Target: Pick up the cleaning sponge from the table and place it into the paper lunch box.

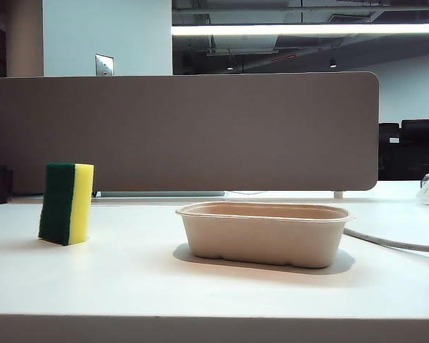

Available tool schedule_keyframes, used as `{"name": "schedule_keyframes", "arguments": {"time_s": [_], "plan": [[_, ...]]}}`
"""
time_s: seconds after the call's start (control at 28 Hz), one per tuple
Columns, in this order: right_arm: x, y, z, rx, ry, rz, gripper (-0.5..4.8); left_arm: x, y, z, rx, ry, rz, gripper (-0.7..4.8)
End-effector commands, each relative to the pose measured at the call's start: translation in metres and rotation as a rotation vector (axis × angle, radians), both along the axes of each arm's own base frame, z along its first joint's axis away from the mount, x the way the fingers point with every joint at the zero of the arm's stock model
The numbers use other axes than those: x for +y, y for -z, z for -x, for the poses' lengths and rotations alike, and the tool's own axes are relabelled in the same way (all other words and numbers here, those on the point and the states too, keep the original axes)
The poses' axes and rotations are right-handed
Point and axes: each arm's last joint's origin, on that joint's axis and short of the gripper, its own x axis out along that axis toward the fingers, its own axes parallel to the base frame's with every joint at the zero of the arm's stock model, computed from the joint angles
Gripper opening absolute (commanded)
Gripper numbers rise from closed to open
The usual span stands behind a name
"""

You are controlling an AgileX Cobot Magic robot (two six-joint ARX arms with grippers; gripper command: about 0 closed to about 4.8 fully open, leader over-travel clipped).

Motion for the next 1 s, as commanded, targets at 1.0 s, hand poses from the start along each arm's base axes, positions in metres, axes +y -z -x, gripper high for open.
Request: {"name": "schedule_keyframes", "arguments": {"time_s": [1.0], "plan": [[0.056,0.000,0.017,0.010,-0.541,0.003,-0.05,0.000,-0.001,0.000,-0.013,0.003,-0.001,-0.05]]}}
